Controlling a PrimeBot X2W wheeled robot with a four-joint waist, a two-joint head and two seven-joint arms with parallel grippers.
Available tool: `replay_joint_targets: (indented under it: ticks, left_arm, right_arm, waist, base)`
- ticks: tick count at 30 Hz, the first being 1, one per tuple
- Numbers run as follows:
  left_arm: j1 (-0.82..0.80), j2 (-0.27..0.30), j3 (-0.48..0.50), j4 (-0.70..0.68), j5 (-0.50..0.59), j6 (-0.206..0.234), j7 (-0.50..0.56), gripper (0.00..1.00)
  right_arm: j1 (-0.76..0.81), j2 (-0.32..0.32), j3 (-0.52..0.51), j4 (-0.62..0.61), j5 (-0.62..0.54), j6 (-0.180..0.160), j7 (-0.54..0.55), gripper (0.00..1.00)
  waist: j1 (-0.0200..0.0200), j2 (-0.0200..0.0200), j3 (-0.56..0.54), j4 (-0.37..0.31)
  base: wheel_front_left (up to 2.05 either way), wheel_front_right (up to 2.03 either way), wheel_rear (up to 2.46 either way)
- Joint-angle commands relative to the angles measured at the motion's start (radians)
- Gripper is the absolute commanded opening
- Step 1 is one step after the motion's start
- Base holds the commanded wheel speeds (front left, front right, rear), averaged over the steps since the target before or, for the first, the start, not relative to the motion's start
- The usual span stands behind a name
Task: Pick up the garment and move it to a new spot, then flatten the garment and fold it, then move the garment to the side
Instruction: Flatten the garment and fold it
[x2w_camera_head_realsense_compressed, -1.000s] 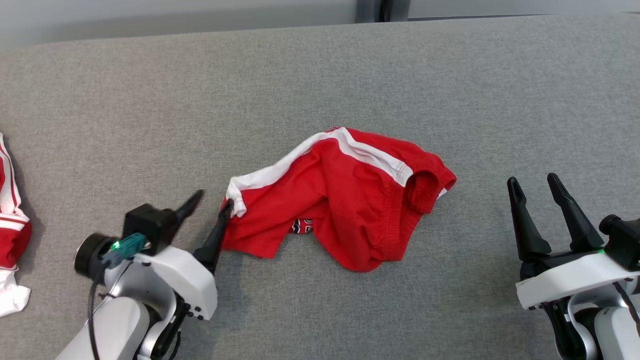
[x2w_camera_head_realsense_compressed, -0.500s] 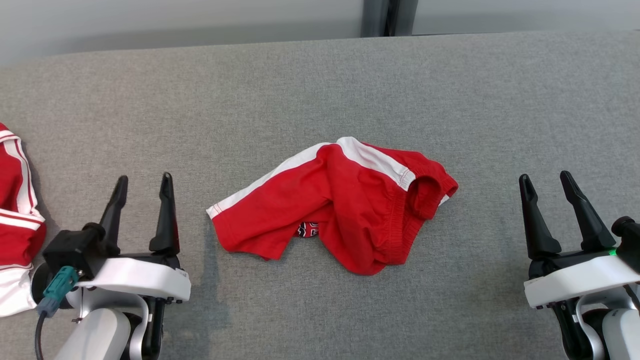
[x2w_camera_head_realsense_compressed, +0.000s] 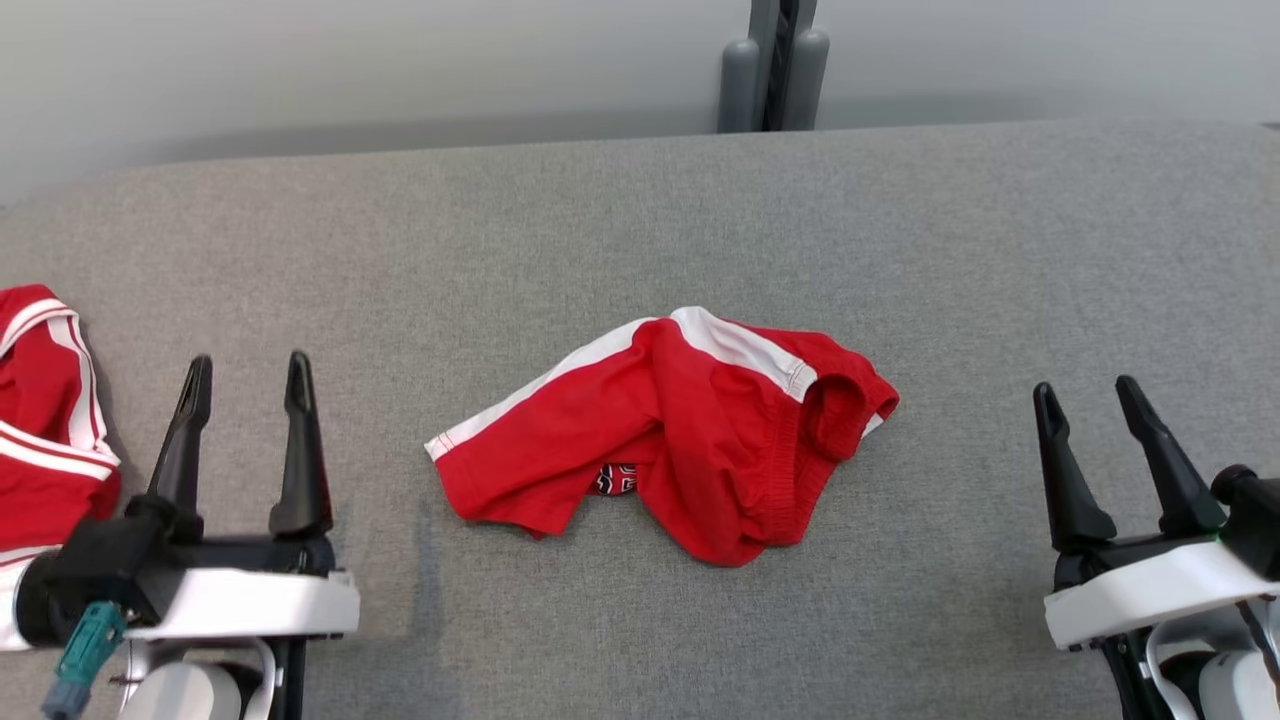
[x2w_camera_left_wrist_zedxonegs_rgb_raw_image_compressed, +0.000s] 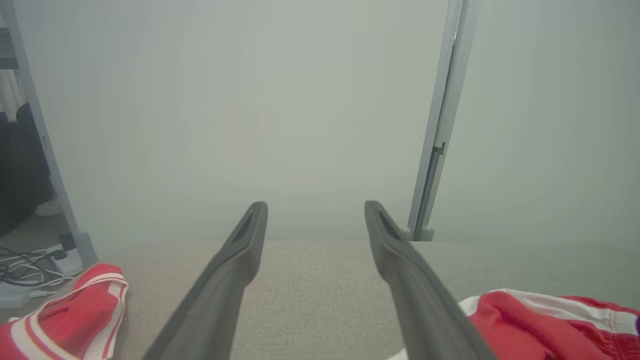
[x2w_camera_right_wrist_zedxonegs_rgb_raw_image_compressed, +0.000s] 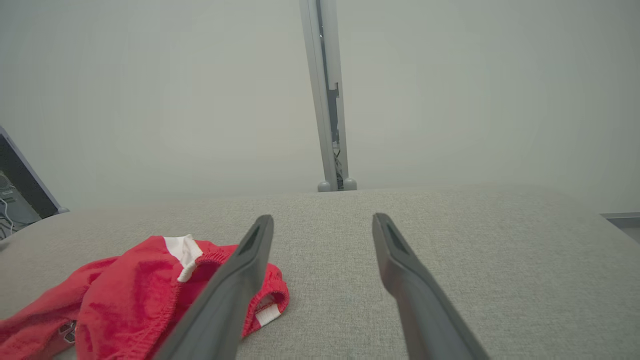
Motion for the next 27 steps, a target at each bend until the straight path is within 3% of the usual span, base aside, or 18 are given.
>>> replay_joint_targets:
  ticks: [1,10,23,27]
  left_arm:
    - [0.02,0.009,0.009,0.008,0.014,-0.008,-0.004,1.0]
    - [0.081,0.018,-0.006,0.057,0.031,-0.057,-0.004,1.0]
    - [0.066,0.01,-0.003,0.078,0.022,-0.071,-0.004,1.0]
    - [0.034,0.007,-0.039,0.095,0.004,-0.109,0.046,1.0]
  right_arm:
    - [0.013,0.001,0.002,0.002,-0.007,0.0,0.003,1.0]
    - [0.073,0.014,-0.007,-0.007,-0.018,0.0,0.019,1.0]
    - [0.075,0.016,-0.005,-0.027,-0.02,0.0,0.03,1.0]
    - [0.065,0.012,-0.005,-0.032,-0.02,0.0,0.036,1.0]
  waist:
    - [0.0,-0.0001,-0.017,-0.003]
    - [0.0,-0.0001,-0.069,0.004]
    - [0.0,-0.0001,-0.065,0.015]
    - [0.0,-0.0001,-0.048,0.021]
  base:
    - [0.0,0.0,0.0]
    - [0.0,0.0,0.0]
    - [0.0,0.0,0.0]
    - [0.0,0.0,0.0]
